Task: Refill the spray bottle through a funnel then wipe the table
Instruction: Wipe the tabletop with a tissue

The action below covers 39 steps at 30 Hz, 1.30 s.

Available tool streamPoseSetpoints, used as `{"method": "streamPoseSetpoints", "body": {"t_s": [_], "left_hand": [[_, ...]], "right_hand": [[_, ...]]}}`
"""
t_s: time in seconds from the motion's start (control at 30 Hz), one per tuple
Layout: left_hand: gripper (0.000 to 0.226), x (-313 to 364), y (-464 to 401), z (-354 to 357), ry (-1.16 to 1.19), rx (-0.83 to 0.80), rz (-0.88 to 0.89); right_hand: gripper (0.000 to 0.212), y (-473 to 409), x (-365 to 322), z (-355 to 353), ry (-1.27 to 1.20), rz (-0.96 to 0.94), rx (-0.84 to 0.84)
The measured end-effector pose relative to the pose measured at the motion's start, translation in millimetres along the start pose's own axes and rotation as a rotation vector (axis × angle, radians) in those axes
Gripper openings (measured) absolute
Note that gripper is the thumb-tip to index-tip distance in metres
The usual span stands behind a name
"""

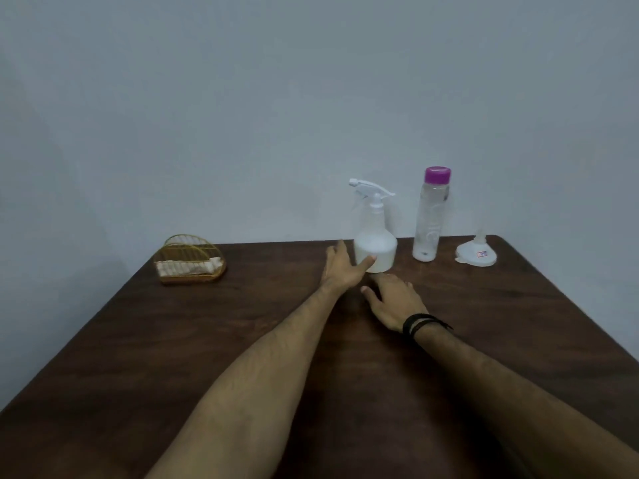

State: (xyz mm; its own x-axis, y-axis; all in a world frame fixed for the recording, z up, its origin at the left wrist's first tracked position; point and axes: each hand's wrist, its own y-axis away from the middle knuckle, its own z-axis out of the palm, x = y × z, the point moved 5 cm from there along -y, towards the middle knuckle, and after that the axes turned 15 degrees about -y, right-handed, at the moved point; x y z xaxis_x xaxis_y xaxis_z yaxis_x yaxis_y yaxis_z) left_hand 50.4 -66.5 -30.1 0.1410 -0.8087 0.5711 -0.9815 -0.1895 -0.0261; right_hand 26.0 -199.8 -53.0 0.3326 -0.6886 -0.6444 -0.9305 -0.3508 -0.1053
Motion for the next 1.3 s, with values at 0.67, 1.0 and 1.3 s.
{"method": "streamPoseSetpoints", "body": {"t_s": [0.67, 1.0, 1.3], "left_hand": [[0.053, -236.7, 91.1, -122.6, -0.550, 0.257, -0.193], [0.054, -240.6, 84.7, -117.8, -0.567, 0.302, -0.178], [0.055, -243.0, 84.1, -117.0, -0.575, 0.319, -0.192]], "right_hand": [[0.028, -110.9, -237.7, 135.4, -0.136, -0.332, -0.185], [0.029, -157.6, -245.1, 180.2, -0.019, -0.439, -0.333], [0.014, -160.6, -235.9, 178.4, -0.259, -0.489, -0.140]]}}
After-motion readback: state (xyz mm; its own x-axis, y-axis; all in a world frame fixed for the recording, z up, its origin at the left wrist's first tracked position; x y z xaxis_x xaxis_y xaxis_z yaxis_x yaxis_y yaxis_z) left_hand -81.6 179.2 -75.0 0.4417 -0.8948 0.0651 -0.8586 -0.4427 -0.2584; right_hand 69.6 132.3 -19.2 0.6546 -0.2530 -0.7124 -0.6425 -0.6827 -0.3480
